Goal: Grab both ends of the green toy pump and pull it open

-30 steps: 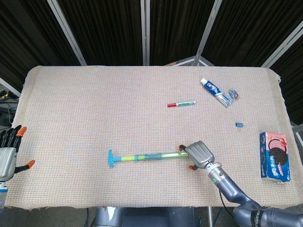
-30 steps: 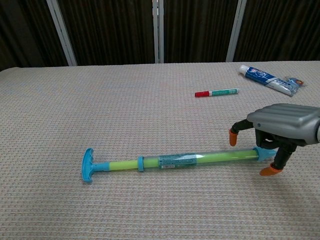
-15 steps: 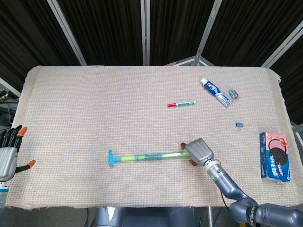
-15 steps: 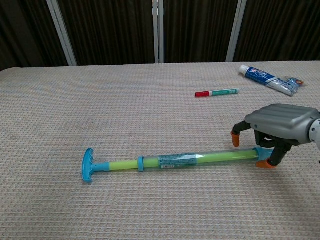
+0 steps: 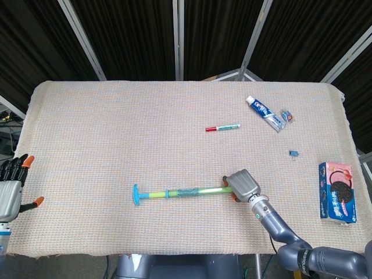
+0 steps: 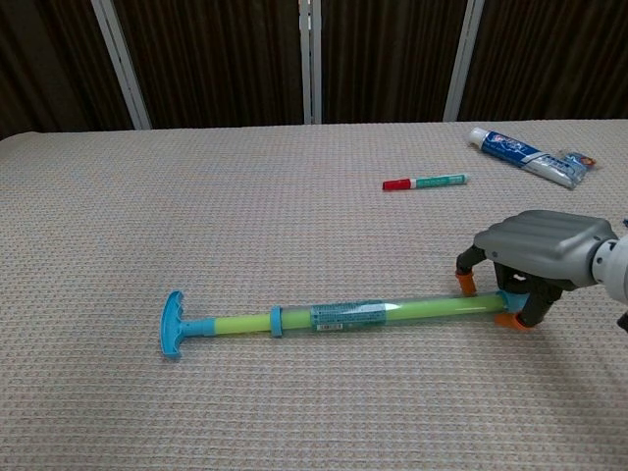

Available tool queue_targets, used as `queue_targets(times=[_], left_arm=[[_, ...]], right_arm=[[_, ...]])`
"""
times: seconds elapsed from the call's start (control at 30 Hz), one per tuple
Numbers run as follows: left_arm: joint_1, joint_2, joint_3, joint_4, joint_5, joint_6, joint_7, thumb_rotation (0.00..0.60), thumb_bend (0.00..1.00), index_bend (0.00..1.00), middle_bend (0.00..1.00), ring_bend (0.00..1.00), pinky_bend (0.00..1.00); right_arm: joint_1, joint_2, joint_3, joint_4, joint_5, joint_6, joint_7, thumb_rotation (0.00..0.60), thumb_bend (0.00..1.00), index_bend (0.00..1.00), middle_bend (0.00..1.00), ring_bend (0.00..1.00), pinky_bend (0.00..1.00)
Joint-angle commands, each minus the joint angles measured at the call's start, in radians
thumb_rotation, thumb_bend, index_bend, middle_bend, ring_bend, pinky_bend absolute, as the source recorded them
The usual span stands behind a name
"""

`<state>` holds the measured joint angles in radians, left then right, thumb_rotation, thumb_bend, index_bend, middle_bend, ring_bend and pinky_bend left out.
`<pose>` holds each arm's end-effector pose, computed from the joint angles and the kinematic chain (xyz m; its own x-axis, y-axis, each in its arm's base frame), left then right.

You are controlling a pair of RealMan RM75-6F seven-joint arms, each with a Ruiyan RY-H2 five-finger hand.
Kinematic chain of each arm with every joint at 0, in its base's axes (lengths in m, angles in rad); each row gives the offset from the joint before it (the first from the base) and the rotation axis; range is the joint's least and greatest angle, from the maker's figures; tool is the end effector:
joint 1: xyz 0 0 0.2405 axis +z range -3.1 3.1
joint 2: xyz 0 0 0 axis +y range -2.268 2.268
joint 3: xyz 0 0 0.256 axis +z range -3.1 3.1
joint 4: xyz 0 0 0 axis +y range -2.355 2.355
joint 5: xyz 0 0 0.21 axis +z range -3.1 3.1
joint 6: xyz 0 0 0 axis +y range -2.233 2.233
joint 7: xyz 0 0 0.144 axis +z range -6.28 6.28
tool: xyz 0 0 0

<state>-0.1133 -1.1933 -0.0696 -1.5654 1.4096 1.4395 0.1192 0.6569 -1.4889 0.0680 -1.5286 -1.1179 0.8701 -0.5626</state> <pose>-0.3210 0.1940 0.1408 0.4661 0.0261 0.8843 0.8828 0.0527 -0.4668 -0.1963 -0.3019 -0.0257 0.6704 -0.3403 0.6593 -0.7319 -0.4494 0.5122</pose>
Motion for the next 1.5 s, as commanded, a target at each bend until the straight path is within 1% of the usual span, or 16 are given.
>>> queue_targets(times=[0.03,0.1,0.17,0.2,0.23,0.27,0.3,0.33,0.43,0.5,0.6,0.7,0.87,1.1,1.3,1.5], left_arm=[[-0.003,-0.002,0.002,0.002,0.000,-0.006,0.002,0.600,0.00,0.00,0.00,0.00,0.00],[-0.007,-0.006,0.003,0.003,-0.001,-0.014,0.007,0.600,0.00,0.00,0.00,0.00,0.00],[-0.015,-0.010,0.004,-0.005,0.000,-0.027,0.012,0.600,0.00,0.00,0.09,0.09,0.06],[-0.022,-0.015,0.002,-0.007,0.006,-0.030,0.013,0.600,0.00,0.00,0.21,0.21,0.18],[-0.033,-0.023,0.002,-0.009,0.021,-0.037,0.013,0.600,0.00,0.00,0.35,0.35,0.34],[-0.043,-0.030,0.004,-0.011,0.034,-0.045,0.013,0.600,0.00,0.01,0.43,0.44,0.45],[-0.056,-0.037,0.005,-0.013,0.049,-0.056,0.015,0.600,0.00,0.04,0.53,0.54,0.58],[-0.076,-0.047,0.006,-0.015,0.069,-0.072,0.022,0.600,0.00,0.09,0.61,0.62,0.69],[-0.123,-0.073,0.005,-0.029,0.102,-0.117,0.049,0.600,0.03,0.24,0.76,0.75,0.88],[-0.154,-0.092,0.003,-0.039,0.114,-0.151,0.083,0.600,0.09,0.30,0.80,0.78,0.93],[-0.209,-0.127,-0.001,-0.061,0.120,-0.219,0.130,0.600,0.15,0.34,0.82,0.80,0.96],[-0.269,-0.179,-0.010,-0.085,0.094,-0.309,0.187,0.600,0.18,0.35,0.83,0.81,0.97],[-0.321,-0.245,-0.026,-0.090,0.044,-0.373,0.238,0.600,0.22,0.37,0.83,0.81,1.00],[-0.361,-0.327,-0.036,-0.059,0.010,-0.399,0.280,0.600,0.23,0.37,0.83,0.81,1.00],[-0.380,-0.389,-0.038,-0.007,0.011,-0.379,0.294,0.600,0.23,0.37,0.83,0.81,1.00],[-0.396,-0.425,-0.037,0.033,-0.028,-0.400,0.288,0.600,0.29,0.38,0.83,0.81,1.00]], right_arm=[[-0.001,0.000,0.000,-0.002,0.005,0.002,0.013,0.600,0.35,0.58,0.99,1.00,1.00],[-0.003,0.003,0.003,-0.008,0.011,0.005,0.027,0.600,0.38,0.61,0.99,1.00,1.00],[-0.006,0.008,0.007,-0.019,0.025,0.007,0.043,0.600,0.39,0.61,0.99,1.00,1.00],[-0.007,0.012,0.009,-0.027,0.036,0.007,0.051,0.600,0.40,0.62,0.99,1.00,1.00],[-0.009,0.016,0.013,-0.039,0.052,0.007,0.059,0.600,0.40,0.62,0.99,1.00,1.00],[-0.010,0.020,0.015,-0.048,0.067,0.007,0.063,0.600,0.41,0.62,0.99,1.00,1.00],[-0.011,0.023,0.018,-0.059,0.084,0.008,0.065,0.600,0.42,0.63,0.99,1.00,1.00],[-0.011,0.028,0.021,-0.074,0.108,0.010,0.063,0.600,0.43,0.63,0.99,1.00,1.00],[-0.009,0.035,0.029,-0.110,0.165,0.022,0.050,0.600,0.44,0.64,0.99,1.00,1.00],[-0.005,0.039,0.034,-0.134,0.206,0.030,0.040,0.600,0.45,0.64,0.99,1.00,1.00],[0.005,0.044,0.045,-0.172,0.276,0.042,0.027,0.600,0.45,0.64,0.99,1.00,1.00],[0.020,0.050,0.061,-0.211,0.366,0.055,0.019,0.600,0.45,0.64,0.99,1.00,1.00],[0.044,0.058,0.062,-0.231,0.428,0.066,0.001,0.600,0.46,0.64,0.99,1.00,1.00],[0.057,0.060,0.049,-0.230,0.437,0.078,0.000,0.600,0.46,0.64,0.99,1.00,1.00],[0.062,0.051,0.028,-0.219,0.408,0.093,-0.002,0.600,0.46,0.65,0.99,1.00,1.00],[0.063,0.038,0.013,-0.205,0.384,0.107,0.001,0.600,0.46,0.65,0.99,1.00,1.00]])
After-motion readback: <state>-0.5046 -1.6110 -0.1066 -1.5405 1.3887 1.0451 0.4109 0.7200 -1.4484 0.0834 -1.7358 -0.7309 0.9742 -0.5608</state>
